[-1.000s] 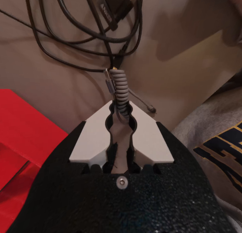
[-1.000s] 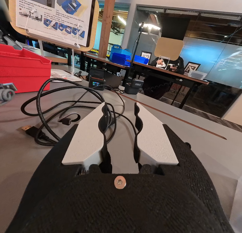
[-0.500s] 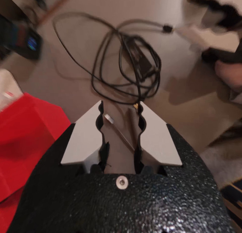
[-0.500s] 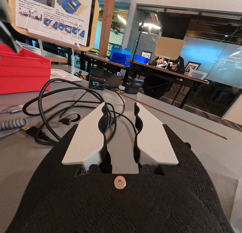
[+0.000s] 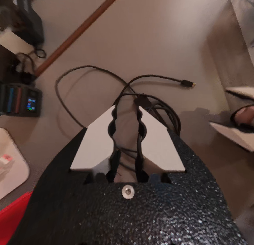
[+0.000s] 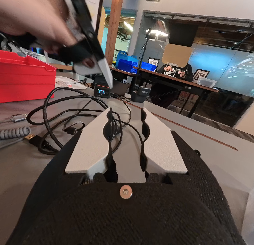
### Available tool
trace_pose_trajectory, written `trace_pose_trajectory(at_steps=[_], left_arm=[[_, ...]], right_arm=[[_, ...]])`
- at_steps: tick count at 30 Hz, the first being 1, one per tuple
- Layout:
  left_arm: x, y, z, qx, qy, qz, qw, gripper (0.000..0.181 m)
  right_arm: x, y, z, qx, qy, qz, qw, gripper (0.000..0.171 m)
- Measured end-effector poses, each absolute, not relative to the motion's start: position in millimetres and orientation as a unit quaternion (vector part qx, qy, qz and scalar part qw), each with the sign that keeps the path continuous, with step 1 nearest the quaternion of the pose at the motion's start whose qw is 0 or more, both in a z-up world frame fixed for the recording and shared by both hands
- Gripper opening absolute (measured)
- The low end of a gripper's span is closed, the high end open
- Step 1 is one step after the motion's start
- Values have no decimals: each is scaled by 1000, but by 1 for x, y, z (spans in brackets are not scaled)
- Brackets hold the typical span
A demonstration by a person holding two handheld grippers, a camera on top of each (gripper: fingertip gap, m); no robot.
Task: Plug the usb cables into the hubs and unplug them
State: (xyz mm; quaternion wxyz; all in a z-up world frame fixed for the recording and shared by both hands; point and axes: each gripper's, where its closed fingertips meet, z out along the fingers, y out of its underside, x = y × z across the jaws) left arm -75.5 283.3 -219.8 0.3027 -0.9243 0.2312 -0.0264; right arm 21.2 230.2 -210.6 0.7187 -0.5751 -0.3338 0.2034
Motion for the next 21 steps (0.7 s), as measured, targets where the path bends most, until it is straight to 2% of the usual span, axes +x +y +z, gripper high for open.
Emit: trace_pose_trajectory(at_steps=[1,6,19,21], left_arm=[[-72,291,-227,-930,218,-47,290,25],[-61,314,-263,-952,158,-117,235,26],[-60,293,-327,-981,138,-100,94,33],[-52,293,-326,-978,130,-131,98,34]], right_arm=[[21,229,-209,-573,-334,202,721,40],[23,228,-204,-566,-331,202,727,40],[23,226,-201,-565,-329,209,727,40],[23,226,-201,-565,-329,210,727,40]])
